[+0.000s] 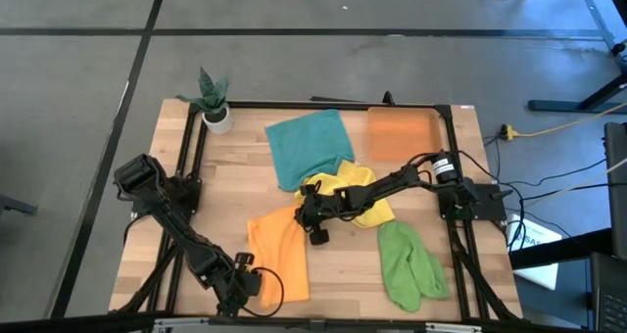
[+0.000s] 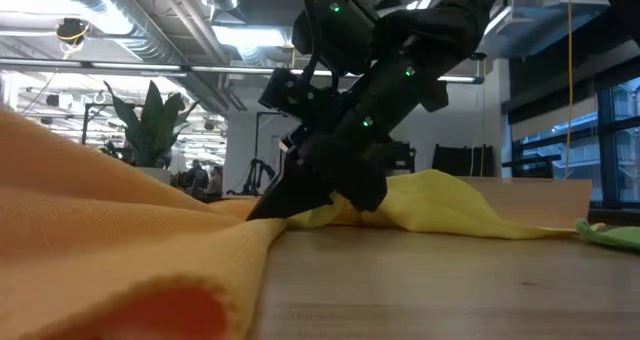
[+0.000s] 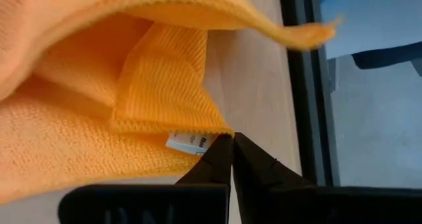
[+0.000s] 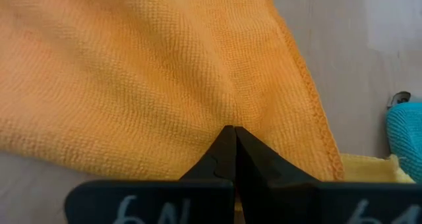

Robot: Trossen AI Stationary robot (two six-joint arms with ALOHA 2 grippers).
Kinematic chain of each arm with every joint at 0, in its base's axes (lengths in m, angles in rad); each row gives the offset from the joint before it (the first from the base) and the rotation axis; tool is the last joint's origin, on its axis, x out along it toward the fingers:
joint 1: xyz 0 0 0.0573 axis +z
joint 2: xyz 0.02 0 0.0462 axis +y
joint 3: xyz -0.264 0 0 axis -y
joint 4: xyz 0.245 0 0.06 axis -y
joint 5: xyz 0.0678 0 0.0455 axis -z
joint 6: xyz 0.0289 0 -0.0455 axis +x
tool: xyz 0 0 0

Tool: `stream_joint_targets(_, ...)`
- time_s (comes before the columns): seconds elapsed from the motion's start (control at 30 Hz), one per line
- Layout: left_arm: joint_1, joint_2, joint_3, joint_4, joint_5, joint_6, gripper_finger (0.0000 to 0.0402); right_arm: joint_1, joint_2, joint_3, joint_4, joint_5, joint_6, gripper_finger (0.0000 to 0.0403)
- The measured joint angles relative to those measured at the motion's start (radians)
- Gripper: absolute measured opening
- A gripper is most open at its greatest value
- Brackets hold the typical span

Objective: Roll microfiber towels into tight, uniform cylinder then place into a basket
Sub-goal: Roll the orange microfiber towel

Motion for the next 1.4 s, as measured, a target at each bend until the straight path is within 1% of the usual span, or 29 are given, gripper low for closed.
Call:
stream_joint_targets(0.07, 0.0, 0.014, 0.0, 0.017, -0.001, -0.003, 0.0, 0.0, 0.0, 0.0, 0.001, 0.001, 0.0, 0.0004)
stream_joint_targets(0.13, 0.0, 0.024, 0.0, 0.015, -0.002, -0.04, 0.0, 0.0, 0.0, 0.0, 0.002, 0.001, 0.0, 0.0004)
stream_joint_targets(0.33, 0.013, 0.025, 0.0, 0.004, -0.007, -0.279, 0.0003, 0.0, 0.001, -0.001, 0.004, 0.002, -0.001, 0.0004)
stream_joint_targets(0.6, 0.013, 0.025, 0.0, 0.007, 0.012, -0.455, 0.0045, 0.0, 0.001, -0.002, 0.005, 0.002, -0.001, 0.0005)
stream_joint_targets(0.73, 0.014, 0.025, 0.0, 0.007, 0.119, -0.446, 0.0054, 0.0, 0.001, -0.002, 0.005, 0.002, 0.002, 0.0005)
stream_joint_targets(0.77, 0.013, 0.025, 0.0, 0.007, 0.132, -0.446, 0.0054, 0.0, 0.001, -0.002, 0.005, 0.002, 0.002, 0.0005)
stream_joint_targets(0.9, -0.002, 0.011, 0.0, 0.006, 0.131, -0.456, 0.005, 0.0, 0.001, -0.002, 0.008, 0.002, 0.024, 0.0005)
stream_joint_targets(1.13, -0.034, -0.063, 0.0, 0.011, 0.099, -0.471, 0.0049, -0.001, 0.001, -0.002, 0.008, 0.006, 0.029, 0.0005)
stream_joint_targets(1.23, -0.042, -0.066, 0.0, 0.021, 0.08, -0.466, 0.0049, -0.001, 0.001, -0.002, 0.008, 0.007, 0.029, 0.0005)
stream_joint_targets(1.4, -0.042, -0.073, 0.001, 0.022, 0.083, -0.454, 0.0049, -0.001, 0.001, -0.002, 0.008, 0.008, 0.029, 0.0005)
